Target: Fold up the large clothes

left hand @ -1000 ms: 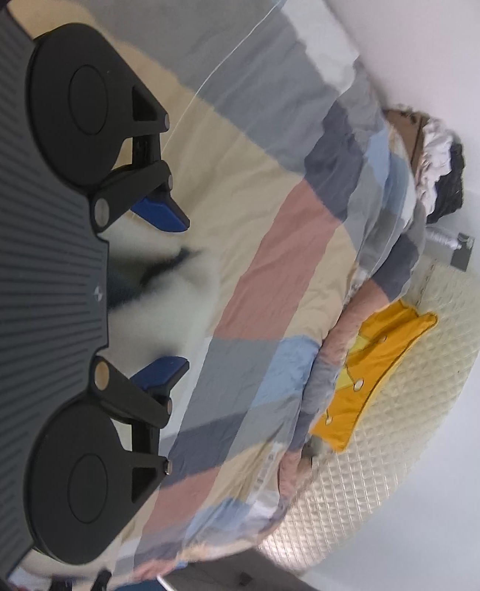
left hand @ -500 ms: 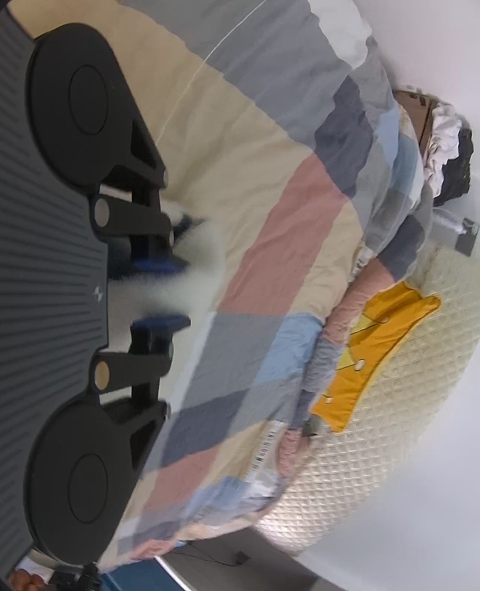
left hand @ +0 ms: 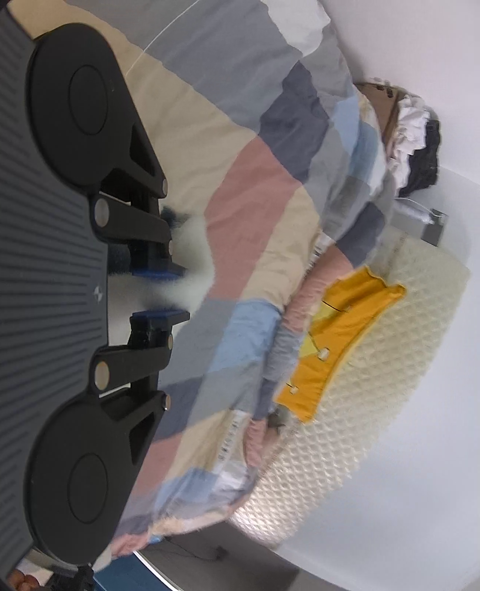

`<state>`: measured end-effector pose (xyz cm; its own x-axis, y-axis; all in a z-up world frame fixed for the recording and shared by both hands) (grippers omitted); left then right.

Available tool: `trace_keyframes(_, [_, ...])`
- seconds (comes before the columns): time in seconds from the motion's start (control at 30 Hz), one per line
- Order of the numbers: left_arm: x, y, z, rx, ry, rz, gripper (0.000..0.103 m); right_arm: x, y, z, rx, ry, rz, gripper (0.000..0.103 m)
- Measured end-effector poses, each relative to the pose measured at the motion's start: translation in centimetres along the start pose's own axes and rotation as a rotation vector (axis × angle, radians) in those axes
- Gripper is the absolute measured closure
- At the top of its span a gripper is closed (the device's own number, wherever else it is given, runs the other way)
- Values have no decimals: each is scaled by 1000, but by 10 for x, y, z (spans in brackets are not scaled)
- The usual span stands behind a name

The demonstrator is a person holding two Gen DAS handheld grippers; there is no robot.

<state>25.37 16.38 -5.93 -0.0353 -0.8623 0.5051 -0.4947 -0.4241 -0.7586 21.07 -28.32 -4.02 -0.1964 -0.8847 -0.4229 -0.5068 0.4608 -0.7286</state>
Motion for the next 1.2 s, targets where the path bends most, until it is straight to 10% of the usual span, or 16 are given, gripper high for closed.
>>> trace_keyframes(0.5, [-39,26,65,-86,-50,-17,81,25,31,63,-133,115,34,79])
trace_keyframes(0.7, [-23,19,45,-50,-61,25,50,24,30,50,-112,109,74,73])
trace_keyframes(0.83, [-3,13,16,10,-44,75,49,15,25,30,-53,128,35,54])
trace_keyframes(1.2, [64,39,-32,13,61,174,49,-42,22,-55,292,147,-258,52])
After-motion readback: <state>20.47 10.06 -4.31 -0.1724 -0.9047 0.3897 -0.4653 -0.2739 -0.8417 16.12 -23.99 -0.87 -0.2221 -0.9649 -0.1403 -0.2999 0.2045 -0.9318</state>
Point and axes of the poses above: each gripper's, at about its wrist camera, not at the fingertips, and z roughly the way its jaws point, x to its right, y to its underside, the point moved 4 cm from there along z, roughly the way its jaws point, and after that the axes turned 11 degrees about y, right-handed, at the moved point
